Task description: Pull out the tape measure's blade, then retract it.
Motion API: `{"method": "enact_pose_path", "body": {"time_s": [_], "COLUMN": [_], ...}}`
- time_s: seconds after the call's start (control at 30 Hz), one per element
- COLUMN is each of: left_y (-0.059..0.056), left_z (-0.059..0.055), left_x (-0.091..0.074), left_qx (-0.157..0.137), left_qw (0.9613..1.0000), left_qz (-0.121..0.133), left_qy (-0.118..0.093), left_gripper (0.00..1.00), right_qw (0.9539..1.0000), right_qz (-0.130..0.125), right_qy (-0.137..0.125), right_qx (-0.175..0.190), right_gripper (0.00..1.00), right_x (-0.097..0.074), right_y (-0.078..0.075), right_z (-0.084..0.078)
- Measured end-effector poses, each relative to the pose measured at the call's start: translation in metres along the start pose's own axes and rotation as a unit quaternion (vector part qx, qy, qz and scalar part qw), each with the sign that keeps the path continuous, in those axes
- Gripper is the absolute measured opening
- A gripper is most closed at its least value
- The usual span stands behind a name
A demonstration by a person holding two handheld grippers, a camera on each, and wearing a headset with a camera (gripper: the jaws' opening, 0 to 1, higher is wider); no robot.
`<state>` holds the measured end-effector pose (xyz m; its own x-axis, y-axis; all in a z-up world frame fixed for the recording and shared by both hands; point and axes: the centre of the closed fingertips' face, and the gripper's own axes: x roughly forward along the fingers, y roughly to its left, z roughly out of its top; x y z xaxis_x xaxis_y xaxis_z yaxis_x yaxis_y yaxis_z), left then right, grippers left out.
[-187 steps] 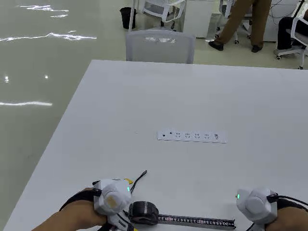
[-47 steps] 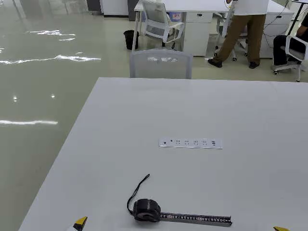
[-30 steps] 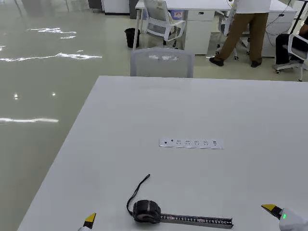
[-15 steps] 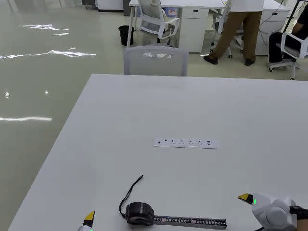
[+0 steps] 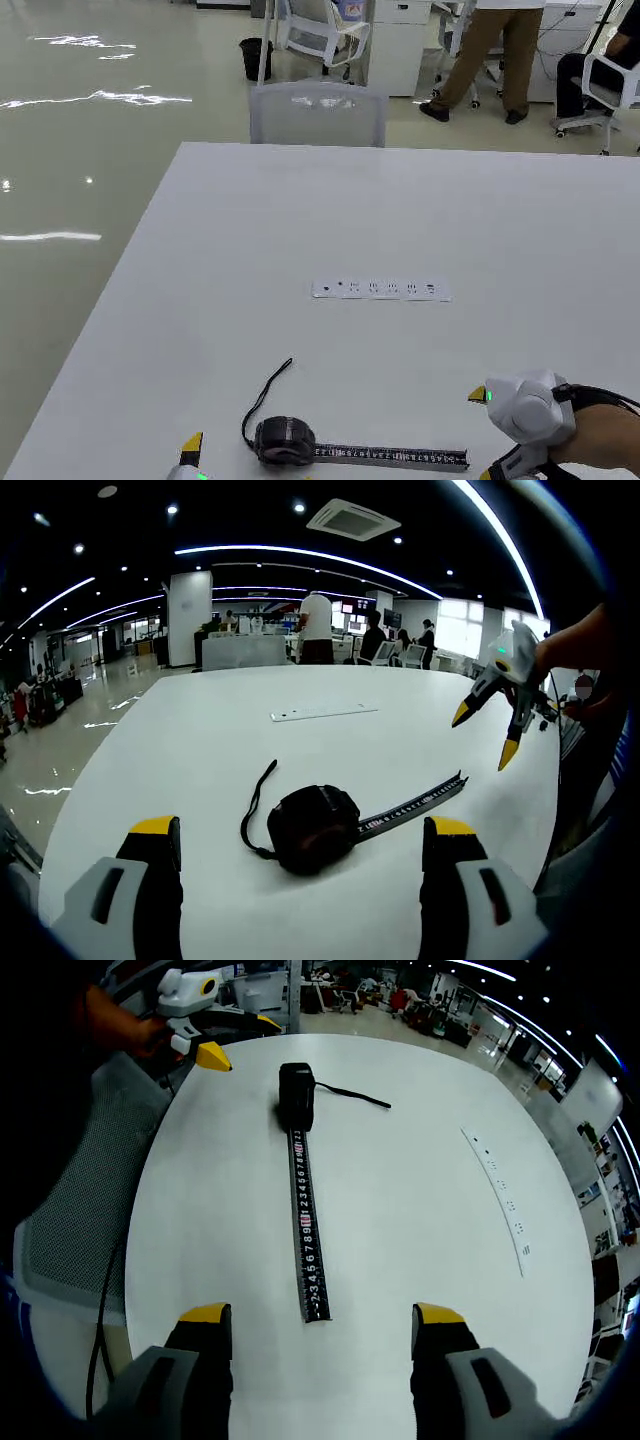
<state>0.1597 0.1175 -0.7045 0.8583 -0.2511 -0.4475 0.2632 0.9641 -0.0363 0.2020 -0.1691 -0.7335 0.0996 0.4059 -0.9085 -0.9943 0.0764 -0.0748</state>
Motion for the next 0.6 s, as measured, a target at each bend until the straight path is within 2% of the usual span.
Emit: {"method": "enact_pose_path", "body": {"time_s": [0.13, 0.17, 0.3, 0.4, 0.6], "left_y": [0.005, 0.005, 0.003, 0.001, -0.004], "left_z": [-0.004, -0.005, -0.009, -0.010, -0.009], "left_x": [0.005, 0.006, 0.010, 0.014, 0.021], "left_qx": [-0.009, -0.014, -0.012, -0.015, -0.011], "left_qw": [0.9999, 0.9999, 0.9999, 0.9999, 0.9999], "left_qz": [0.004, 0.004, 0.005, 0.005, -0.001], "left_qy": [0.002, 0.004, 0.007, 0.007, 0.006], "left_gripper": [0.99, 0.99, 0.99, 0.99, 0.98], "right_qw": [1.0000, 0.9999, 0.9995, 0.9995, 0.9991], "right_qz": [0.004, 0.006, 0.019, 0.019, 0.026], "right_qy": [0.000, 0.002, 0.015, 0.016, 0.020], "right_qx": [0.008, 0.013, 0.022, 0.021, 0.028], "right_gripper": [0.70, 0.70, 0.64, 0.62, 0.58], "right_x": [0.010, 0.014, 0.022, 0.027, 0.033], "right_y": [0.000, -0.002, 0.002, 0.001, 0.003], "right_z": [-0.004, -0.009, -0.021, -0.026, -0.030]}}
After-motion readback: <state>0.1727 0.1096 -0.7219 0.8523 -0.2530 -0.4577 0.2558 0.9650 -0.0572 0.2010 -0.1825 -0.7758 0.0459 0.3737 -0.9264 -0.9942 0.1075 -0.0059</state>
